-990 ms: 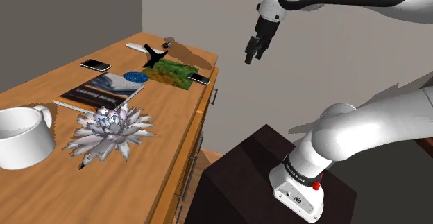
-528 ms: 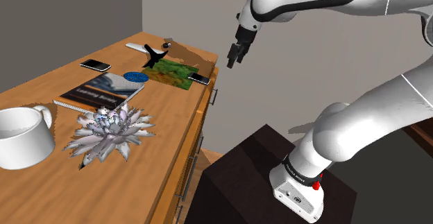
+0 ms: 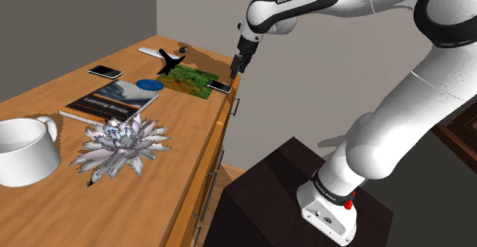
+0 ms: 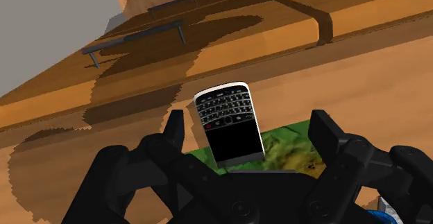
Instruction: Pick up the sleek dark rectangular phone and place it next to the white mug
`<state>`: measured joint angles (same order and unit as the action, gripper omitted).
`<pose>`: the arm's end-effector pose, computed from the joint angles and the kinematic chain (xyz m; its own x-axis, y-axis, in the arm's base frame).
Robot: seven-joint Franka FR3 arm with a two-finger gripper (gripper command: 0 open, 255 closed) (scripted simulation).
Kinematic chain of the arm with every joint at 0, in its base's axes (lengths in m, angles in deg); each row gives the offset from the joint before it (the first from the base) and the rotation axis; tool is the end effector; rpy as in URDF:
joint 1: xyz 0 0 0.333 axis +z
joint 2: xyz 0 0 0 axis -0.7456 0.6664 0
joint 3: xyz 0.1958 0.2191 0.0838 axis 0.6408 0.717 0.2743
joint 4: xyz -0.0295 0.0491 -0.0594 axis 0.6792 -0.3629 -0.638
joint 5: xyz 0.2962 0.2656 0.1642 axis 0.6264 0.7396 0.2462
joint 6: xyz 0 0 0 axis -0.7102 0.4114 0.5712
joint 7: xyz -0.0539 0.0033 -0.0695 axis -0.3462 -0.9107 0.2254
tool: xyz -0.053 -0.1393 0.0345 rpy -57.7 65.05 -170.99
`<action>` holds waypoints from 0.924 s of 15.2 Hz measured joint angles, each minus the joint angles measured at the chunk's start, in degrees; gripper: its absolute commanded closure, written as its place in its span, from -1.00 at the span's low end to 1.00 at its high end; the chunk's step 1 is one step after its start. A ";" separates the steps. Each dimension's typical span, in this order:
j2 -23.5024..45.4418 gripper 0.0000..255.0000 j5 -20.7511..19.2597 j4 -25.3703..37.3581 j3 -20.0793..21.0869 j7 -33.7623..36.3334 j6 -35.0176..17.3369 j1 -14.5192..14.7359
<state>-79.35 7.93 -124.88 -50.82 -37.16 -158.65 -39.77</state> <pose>0.5535 -0.0041 0.3442 0.9354 0.3454 0.0751 0.3484 -0.9368 -0.0305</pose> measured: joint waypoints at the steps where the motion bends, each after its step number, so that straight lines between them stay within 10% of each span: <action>1: 2.86 -1.00 1.01 1.66 0.00 -1.25 -1.29 0.26; 14: 17.83 -1.00 6.98 8.44 1.28 -8.77 -9.46 0.54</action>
<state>-61.51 14.91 -116.45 -49.53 -45.94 -168.12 -39.23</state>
